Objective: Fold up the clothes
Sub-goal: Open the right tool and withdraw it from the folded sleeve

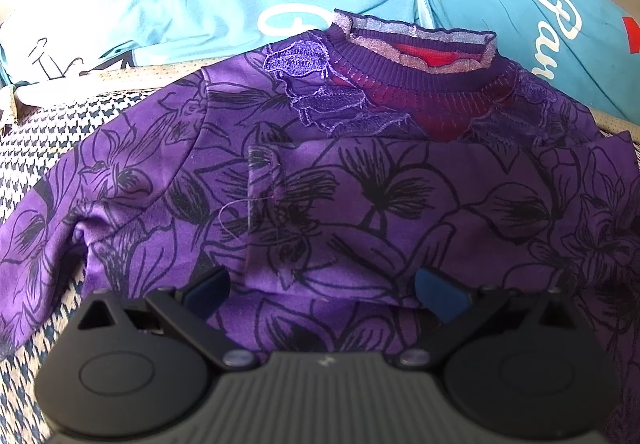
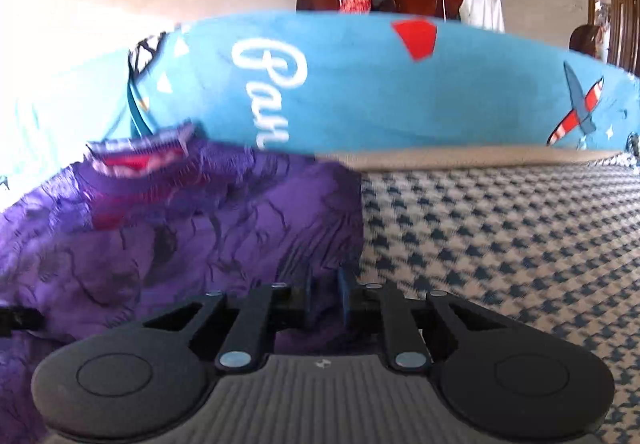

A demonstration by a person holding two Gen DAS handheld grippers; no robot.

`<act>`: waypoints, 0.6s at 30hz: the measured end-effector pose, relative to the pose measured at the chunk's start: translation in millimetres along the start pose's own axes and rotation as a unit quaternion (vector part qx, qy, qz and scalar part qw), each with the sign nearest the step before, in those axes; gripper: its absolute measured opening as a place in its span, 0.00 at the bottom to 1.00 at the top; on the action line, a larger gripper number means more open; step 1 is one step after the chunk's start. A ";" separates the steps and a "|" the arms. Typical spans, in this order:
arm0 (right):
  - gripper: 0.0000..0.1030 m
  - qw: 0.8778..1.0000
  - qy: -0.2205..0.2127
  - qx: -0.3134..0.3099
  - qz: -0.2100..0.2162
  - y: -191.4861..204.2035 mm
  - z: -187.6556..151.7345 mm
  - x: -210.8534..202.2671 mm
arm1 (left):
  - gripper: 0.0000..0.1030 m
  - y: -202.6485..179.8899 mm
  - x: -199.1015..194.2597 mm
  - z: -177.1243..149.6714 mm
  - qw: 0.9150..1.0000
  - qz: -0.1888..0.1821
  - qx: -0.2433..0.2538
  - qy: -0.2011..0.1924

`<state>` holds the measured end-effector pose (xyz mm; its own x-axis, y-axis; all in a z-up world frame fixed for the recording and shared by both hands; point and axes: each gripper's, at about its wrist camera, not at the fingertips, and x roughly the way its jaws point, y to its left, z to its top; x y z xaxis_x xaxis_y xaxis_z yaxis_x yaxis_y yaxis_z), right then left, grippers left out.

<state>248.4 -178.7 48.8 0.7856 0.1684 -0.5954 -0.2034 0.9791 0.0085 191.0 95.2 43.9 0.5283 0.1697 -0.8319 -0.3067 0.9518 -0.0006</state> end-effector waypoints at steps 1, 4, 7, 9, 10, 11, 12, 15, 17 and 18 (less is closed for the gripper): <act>0.15 1.000 0.007 0.003 -0.003 -0.4 -1.2 5.6 | 1.00 0.7 -0.1 -0.1 1.000 -0.001 0.001 0.002; 0.15 1.000 0.015 0.001 -0.011 1.7 -2.6 10.5 | 1.00 3.9 -0.2 -0.9 1.000 -0.004 -0.001 0.007; 0.15 0.999 0.017 -0.005 -0.027 6.9 -0.1 8.8 | 1.00 8.5 -2.4 -0.8 1.000 -0.001 -0.002 0.006; 0.15 0.999 0.003 -0.016 -0.036 11.6 3.1 1.3 | 1.00 13.9 -4.9 -0.1 1.000 0.001 -0.006 0.001; 0.15 0.999 -0.003 -0.021 -0.041 14.0 4.7 -2.4 | 1.00 17.7 -5.7 0.8 1.000 0.002 -0.011 0.000; 0.15 0.999 -0.012 -0.022 -0.037 16.5 6.9 -6.6 | 1.00 21.5 -5.9 1.7 1.000 0.002 -0.017 0.000; 0.15 0.999 -0.020 -0.023 -0.033 19.0 9.1 -10.9 | 1.00 25.2 -6.0 2.4 1.000 0.003 -0.022 0.001; 0.15 0.999 -0.026 -0.025 -0.004 29.0 14.6 -20.4 | 1.00 35.8 -4.2 3.8 0.999 0.008 -0.037 0.006; 0.15 0.999 -0.010 -0.029 0.021 37.1 13.1 -19.8 | 1.00 41.9 -3.2 3.5 0.999 0.011 -0.042 0.009; 0.15 0.999 -0.002 -0.032 0.034 41.2 12.4 -19.5 | 1.00 44.4 -2.7 3.3 0.999 0.013 -0.044 0.011</act>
<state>232.0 -140.3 70.7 0.7709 0.2348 -0.5921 -0.2929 0.9561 -0.0022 178.5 137.9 48.0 0.5024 0.1874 -0.8441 -0.3891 0.9208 -0.0272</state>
